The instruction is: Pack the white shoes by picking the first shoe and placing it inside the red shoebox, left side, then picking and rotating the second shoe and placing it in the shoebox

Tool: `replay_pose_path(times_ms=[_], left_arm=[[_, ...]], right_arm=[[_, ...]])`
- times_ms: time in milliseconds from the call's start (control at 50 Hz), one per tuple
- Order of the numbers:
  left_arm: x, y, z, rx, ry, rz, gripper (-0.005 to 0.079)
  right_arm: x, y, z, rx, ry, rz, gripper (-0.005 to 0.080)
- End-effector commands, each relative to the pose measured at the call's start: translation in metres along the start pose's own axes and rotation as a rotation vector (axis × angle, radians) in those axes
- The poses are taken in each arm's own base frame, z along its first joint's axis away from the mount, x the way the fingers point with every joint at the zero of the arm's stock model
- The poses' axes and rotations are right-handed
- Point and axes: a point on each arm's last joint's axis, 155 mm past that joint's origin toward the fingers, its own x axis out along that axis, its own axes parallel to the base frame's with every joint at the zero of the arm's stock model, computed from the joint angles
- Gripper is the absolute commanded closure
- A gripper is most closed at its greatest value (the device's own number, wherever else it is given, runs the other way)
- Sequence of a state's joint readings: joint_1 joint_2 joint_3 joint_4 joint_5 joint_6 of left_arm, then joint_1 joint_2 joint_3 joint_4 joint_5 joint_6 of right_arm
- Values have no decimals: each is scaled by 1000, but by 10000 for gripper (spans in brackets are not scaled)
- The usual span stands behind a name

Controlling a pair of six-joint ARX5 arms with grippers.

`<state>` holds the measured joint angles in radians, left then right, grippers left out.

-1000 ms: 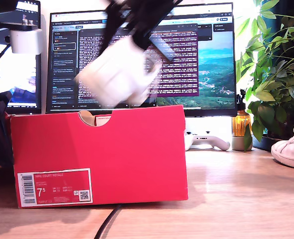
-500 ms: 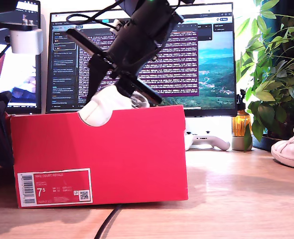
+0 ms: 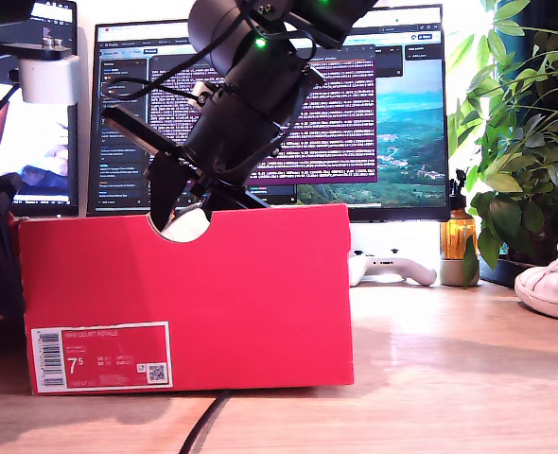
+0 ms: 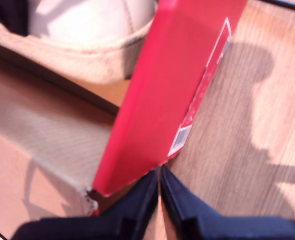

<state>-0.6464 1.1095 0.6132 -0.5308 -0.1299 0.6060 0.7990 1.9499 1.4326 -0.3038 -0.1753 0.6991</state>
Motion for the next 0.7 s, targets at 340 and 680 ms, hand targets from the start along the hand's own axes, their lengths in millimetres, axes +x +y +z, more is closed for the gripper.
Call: replay_pose_path(times_ms=[340,680], left_arm=[[2,0,-3,5,15,1,762],[2,0,-2,-3,10,2,762]], right_arm=[[-14,21,19,-12,-57,50,459],[-35,9,39,-31,-76,13,446]])
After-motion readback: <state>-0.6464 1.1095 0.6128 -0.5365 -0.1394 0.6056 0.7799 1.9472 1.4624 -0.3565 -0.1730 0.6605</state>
